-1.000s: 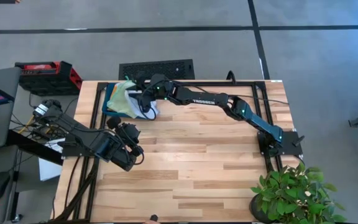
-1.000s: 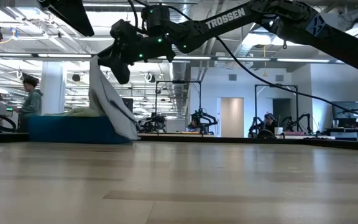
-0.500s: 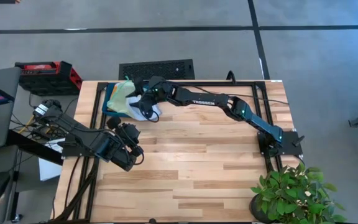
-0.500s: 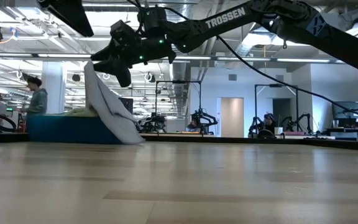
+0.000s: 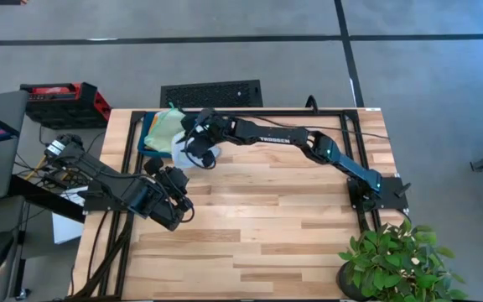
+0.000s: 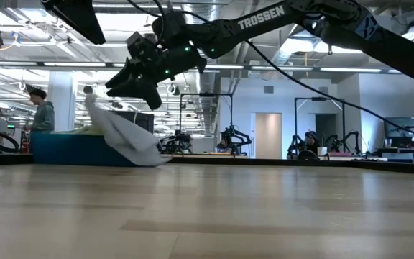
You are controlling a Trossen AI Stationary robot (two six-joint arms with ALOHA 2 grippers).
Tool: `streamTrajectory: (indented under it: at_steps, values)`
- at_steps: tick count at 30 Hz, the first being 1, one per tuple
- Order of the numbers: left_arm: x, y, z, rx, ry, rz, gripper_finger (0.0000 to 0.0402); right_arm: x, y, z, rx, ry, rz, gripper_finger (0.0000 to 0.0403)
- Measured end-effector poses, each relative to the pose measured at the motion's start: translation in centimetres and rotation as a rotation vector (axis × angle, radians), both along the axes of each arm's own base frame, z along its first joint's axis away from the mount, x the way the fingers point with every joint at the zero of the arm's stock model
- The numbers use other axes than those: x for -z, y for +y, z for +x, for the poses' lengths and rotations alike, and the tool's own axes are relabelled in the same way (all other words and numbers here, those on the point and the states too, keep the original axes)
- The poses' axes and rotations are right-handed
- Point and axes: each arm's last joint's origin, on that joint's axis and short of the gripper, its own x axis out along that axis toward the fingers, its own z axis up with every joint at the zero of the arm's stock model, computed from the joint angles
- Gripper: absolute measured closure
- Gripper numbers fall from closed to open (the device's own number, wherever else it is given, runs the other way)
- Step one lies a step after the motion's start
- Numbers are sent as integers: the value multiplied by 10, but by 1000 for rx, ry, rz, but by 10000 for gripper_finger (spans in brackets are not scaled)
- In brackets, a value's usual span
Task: Fold microfiber towels
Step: Put the folded gray towel into the blue bin
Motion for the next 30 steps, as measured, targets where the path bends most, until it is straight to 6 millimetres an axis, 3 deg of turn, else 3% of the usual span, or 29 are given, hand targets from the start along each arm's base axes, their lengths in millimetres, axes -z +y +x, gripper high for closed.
streamTrajectory:
  at_steps: [5,11,16,20,30]
  values:
    - [0,0,0,-3,0,-7,262,4,8,0,-7,43,10,237]
    - [0,0,-1,-15,5,-15,262,-6,7,-4,131,67,42,247]
    - [1,5,-9,-116,-1,-22,262,-30,3,-21,276,153,1,248]
    - [-2,11,-21,-266,-38,-54,262,-54,-1,-43,325,235,80,246]
    - [-13,26,-46,-363,-184,-186,262,-111,6,-100,392,405,173,248]
